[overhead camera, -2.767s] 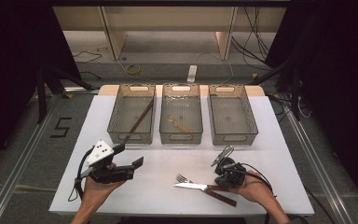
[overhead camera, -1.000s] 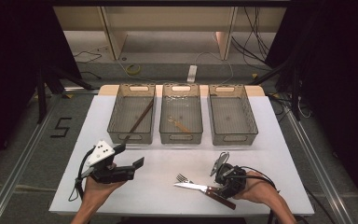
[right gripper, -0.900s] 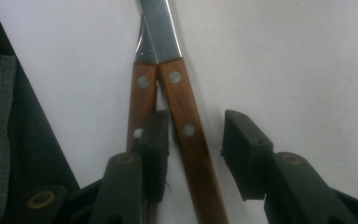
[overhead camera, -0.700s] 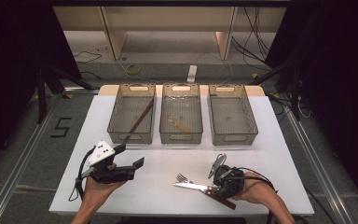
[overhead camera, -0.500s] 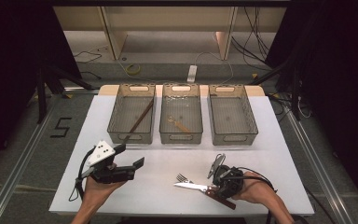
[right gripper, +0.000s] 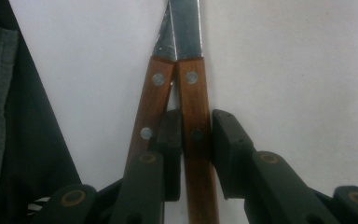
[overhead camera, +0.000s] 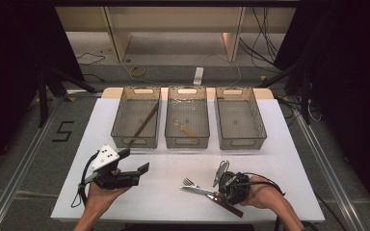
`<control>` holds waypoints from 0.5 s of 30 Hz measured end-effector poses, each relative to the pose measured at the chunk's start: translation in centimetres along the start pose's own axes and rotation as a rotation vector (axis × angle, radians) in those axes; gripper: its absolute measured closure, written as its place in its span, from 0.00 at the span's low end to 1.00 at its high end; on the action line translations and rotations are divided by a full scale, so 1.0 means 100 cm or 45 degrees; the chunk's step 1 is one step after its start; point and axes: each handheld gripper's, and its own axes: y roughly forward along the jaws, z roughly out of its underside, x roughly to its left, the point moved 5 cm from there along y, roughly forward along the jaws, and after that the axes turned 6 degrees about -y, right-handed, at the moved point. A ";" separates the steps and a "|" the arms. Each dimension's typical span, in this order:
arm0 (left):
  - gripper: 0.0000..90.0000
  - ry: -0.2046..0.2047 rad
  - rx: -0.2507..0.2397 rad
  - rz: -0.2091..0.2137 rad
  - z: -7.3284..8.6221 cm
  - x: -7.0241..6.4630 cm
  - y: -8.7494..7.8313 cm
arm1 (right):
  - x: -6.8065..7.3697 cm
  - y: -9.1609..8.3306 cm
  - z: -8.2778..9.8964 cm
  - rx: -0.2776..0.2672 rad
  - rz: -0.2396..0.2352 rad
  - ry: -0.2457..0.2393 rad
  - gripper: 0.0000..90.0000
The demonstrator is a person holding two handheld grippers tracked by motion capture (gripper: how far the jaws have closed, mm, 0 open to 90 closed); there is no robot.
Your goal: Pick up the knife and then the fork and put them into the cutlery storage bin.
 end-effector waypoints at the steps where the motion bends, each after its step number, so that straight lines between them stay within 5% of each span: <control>1: 0.16 0.000 0.000 0.000 0.000 0.000 0.000 | 0.000 0.000 0.000 -0.002 0.000 -0.004 0.83; 15: 0.17 0.001 0.001 -0.001 0.000 0.000 0.000 | 0.000 0.000 0.001 -0.019 -0.007 -0.039 0.85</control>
